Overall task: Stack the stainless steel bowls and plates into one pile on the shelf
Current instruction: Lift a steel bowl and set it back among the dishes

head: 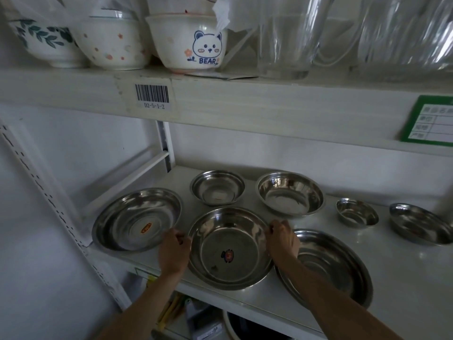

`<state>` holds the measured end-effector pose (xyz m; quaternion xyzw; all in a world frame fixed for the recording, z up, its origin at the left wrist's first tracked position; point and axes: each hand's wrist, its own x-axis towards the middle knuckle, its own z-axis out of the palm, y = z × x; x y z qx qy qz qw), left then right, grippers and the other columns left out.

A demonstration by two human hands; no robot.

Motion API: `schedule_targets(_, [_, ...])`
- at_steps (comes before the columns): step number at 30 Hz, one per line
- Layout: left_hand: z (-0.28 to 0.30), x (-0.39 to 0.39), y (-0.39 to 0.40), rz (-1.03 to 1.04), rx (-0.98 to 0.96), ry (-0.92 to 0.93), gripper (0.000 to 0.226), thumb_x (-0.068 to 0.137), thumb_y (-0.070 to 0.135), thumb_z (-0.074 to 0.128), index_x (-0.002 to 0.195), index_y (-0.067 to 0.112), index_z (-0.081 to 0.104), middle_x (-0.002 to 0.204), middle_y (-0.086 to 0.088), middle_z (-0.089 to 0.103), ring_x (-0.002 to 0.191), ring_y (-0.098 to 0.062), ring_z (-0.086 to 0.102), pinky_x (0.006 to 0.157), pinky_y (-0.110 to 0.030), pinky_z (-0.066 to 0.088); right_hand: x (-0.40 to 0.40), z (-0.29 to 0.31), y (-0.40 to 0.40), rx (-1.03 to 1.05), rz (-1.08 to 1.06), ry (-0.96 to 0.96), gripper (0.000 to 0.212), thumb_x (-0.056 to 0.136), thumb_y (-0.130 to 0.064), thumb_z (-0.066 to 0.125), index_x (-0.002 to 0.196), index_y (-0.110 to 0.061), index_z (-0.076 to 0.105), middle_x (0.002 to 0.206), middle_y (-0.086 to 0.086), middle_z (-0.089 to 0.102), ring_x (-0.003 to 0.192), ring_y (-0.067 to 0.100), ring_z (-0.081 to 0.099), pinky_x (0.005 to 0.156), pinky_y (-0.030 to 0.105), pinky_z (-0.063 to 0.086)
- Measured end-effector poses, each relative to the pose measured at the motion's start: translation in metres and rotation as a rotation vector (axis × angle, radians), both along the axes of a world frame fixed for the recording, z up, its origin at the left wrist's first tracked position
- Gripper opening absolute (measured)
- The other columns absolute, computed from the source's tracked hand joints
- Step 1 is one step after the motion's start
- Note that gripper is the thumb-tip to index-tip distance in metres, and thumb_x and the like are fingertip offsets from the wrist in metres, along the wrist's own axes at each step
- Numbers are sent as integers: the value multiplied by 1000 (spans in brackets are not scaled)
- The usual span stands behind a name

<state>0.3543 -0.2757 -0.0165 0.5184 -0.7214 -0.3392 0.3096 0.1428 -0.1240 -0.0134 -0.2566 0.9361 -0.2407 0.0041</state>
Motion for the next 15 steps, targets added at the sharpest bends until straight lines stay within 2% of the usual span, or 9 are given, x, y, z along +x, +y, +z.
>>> schedule_targets(4, [0, 1, 1, 6, 2, -46, 20, 88, 20, 62, 106, 10, 59, 79, 7, 58, 67, -4, 54, 55, -21, 37, 0, 1, 1, 55, 24, 20, 28, 97, -32, 45, 112, -16, 63, 117, 9, 57, 100, 31, 65, 79, 37, 51])
schedule_targets(7, [8, -3, 2, 14, -21, -67, 28, 86, 25, 63, 110, 15, 56, 94, 2, 58, 77, -13, 56, 64, -28, 40, -3, 2, 2, 82, 38, 26, 30, 96, -34, 48, 117, -16, 60, 123, 8, 56, 106, 31, 64, 77, 35, 48])
schedule_targets(10, [20, -16, 2, -31, -49, 0, 31, 84, 29, 64, 111, 17, 56, 102, 0, 57, 85, -16, 57, 68, -31, 45, -9, 6, 5, -80, -27, -51, 36, 93, -40, 54, 122, -19, 61, 127, 6, 59, 109, 32, 63, 83, 36, 48])
schedule_targets(13, [36, -42, 10, -121, 33, 158, 16, 83, 21, 63, 98, 17, 57, 89, -1, 63, 79, -18, 62, 62, -27, 46, -21, 14, 8, -241, -138, -114, 35, 94, -42, 51, 118, -17, 61, 117, 8, 63, 102, 30, 64, 84, 38, 51])
schedule_targets(15, [44, -65, 13, -185, 25, 191, 6, 87, 18, 60, 92, 16, 58, 81, 1, 65, 75, -17, 63, 60, -23, 43, -35, 18, 11, -361, -216, -200, 33, 95, -42, 50, 112, -16, 61, 109, 8, 66, 96, 28, 64, 82, 37, 51])
